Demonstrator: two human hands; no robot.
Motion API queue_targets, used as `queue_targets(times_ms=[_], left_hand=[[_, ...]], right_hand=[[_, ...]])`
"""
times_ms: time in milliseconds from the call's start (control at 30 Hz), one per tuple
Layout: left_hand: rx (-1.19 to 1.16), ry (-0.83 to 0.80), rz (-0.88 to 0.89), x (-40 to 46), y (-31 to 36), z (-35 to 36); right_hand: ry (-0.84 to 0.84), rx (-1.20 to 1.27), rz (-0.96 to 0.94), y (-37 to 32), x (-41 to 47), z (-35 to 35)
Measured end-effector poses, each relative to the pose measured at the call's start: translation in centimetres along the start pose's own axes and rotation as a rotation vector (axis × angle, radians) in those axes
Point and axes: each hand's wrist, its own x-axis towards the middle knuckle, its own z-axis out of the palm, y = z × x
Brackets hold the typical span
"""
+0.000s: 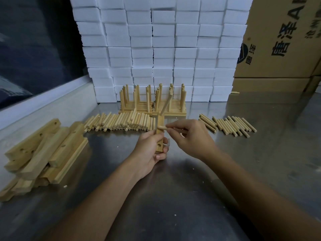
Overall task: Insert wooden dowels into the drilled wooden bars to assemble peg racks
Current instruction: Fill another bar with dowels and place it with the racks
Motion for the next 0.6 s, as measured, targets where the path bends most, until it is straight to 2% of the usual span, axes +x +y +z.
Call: queue_targets(times_ms=[133, 267, 400, 467, 600], left_hand=[[-0.006, -0.003, 0.002, 0.12, -0.02, -0.16], [0.039, -0.012, 0.021, 0.13, -0.23, -0.08], [0.063, -0.026, 0.022, 0.15, -0.37, -0.09], [0.066, -0.023, 0.025, 0.18, -0.37, -0.21], [0.072, -0.025, 0.026, 0.19, -0.43, -0.23]], right_hand=[[0.005, 0.148, 0.139, -0.03, -0.12, 0.23], [0.12, 0.475, 0.357, -0.34, 0.1, 0.06], [0.148, 0.576, 0.311, -0.81, -0.05, -0.19], [0.124, 0.551, 0.285, -0.86, -0.1, -0.04], [0.073, 0.345, 0.24, -0.56, -0.06, -0.06]])
